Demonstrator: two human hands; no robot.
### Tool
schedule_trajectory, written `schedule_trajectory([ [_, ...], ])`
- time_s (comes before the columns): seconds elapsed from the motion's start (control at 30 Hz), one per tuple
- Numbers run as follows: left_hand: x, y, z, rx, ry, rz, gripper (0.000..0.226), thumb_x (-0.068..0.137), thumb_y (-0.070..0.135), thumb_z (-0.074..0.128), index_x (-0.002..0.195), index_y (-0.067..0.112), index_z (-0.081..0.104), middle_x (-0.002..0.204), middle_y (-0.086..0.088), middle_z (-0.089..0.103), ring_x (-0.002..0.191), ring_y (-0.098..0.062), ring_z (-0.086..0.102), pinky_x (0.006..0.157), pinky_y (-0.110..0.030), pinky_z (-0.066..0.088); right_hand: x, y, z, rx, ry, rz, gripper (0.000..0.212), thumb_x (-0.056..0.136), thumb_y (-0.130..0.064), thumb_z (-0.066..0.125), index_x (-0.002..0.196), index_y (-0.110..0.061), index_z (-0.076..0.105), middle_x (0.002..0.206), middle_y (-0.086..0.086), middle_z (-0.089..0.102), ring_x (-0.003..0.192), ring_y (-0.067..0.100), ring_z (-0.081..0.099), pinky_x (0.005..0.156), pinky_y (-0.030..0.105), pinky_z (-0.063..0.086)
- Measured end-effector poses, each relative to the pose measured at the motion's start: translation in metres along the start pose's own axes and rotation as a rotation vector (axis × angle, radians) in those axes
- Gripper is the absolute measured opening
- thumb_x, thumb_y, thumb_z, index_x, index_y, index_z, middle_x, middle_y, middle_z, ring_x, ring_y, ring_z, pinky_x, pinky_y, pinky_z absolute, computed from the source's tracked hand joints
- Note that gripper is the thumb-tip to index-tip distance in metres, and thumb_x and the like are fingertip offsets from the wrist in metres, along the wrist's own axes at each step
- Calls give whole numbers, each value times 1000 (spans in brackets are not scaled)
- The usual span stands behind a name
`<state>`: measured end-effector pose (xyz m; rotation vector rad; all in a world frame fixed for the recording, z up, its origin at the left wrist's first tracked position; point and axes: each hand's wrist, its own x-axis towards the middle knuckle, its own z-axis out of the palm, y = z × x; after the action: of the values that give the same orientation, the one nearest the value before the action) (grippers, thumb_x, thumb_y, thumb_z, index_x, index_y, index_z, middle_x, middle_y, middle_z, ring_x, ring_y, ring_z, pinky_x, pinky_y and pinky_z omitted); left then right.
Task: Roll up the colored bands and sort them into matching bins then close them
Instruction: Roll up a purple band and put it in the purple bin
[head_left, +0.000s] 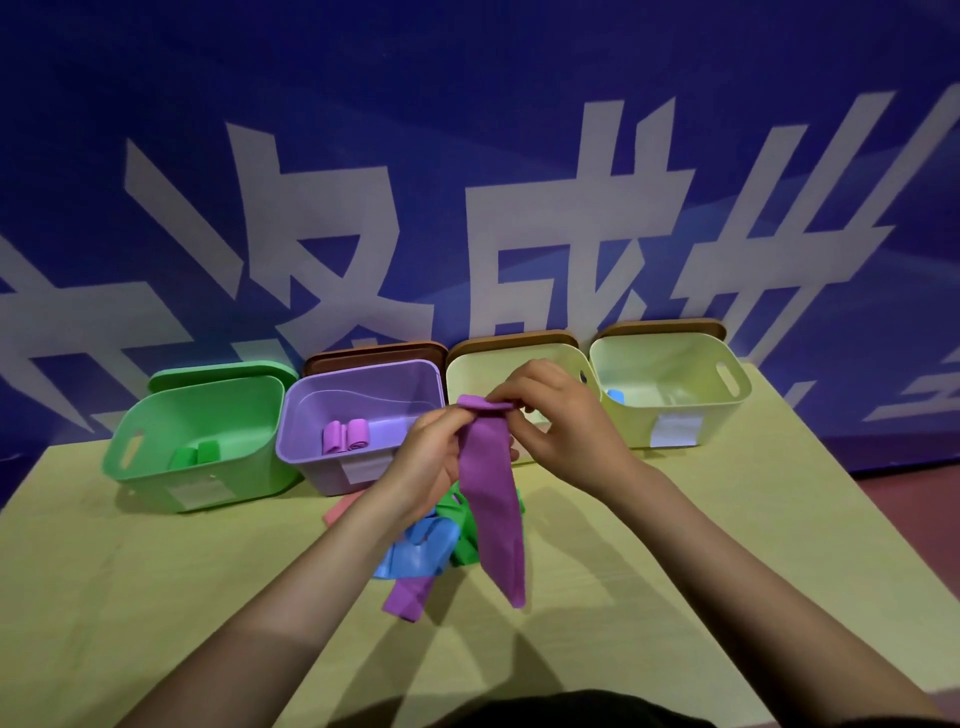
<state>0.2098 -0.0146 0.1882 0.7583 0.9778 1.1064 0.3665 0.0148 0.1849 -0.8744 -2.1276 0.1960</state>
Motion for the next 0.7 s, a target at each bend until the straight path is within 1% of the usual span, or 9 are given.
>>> schedule_trajectory([
  [0.1,-1,5,-7,-128,-74,-81,40,99,19,28,103,-5,60,84,-23,71,73,-34,71,68,-35,59,1,2,-4,-79,-44,-84,17,87,-8,58,98,-4,70,88,9,61,85,20,51,73,23,39],
  [0.2,-1,6,-11,-136,-101,-112,50,100,32,31,108,-7,61,96,-26,69,81,-35,70,74,-36,58,6,3,-11,-114,-162,-148,24,88,-11,52,101,-4,71,90,10,60,87,21,49,72,25,39],
  [0.3,0,2,-10,-70,-39,-26,35,100,18,39,116,-9,56,96,-23,68,79,-27,72,71,-30,59,6,1,-12,-71,-248,-134,35,82,-5,47,107,-6,72,96,9,59,93,18,48,78,19,37],
  [0.4,1,-1,-13,-5,-12,59,29,101,9,37,117,-5,57,88,-14,73,77,-21,72,68,-27,58,1,-3,-9,195,-179,82,40,84,-7,42,112,-8,70,102,7,59,98,13,53,85,15,39],
  [0.47,-2,-3,-12,46,5,95,27,102,10,36,112,2,60,87,-11,74,78,-21,72,68,-26,57,-2,-9,-5,414,-66,329,30,92,-8,52,118,-11,66,102,4,60,96,9,57,84,18,45],
  [0.53,-3,-8,-11,108,32,123,28,102,11,35,107,7,63,90,-9,74,85,-22,72,75,-29,57,-3,-12,1,511,-41,535,26,92,-18,62,117,-14,66,98,0,64,89,5,59,79,25,50],
  [0.57,-3,-12,-11,179,51,143,28,102,13,37,106,10,64,95,-10,74,92,-25,70,82,-34,56,-3,-13,5,533,-63,585,21,90,-20,65,109,-13,69,92,-2,66,81,4,60,74,25,51],
  [0.63,0,-20,-13,395,95,207,27,101,20,42,109,12,66,105,-13,71,102,-27,66,92,-42,50,-4,-15,11,566,-84,616,4,88,-14,67,87,-13,71,75,-4,64,66,2,56,63,19,47],
  [0.7,2,-27,-16,625,166,315,26,100,21,45,108,9,67,99,-13,70,95,-23,65,88,-43,49,-5,-14,17,502,-43,599,13,86,-10,68,74,-14,65,67,-5,58,59,0,51,59,15,40],
])
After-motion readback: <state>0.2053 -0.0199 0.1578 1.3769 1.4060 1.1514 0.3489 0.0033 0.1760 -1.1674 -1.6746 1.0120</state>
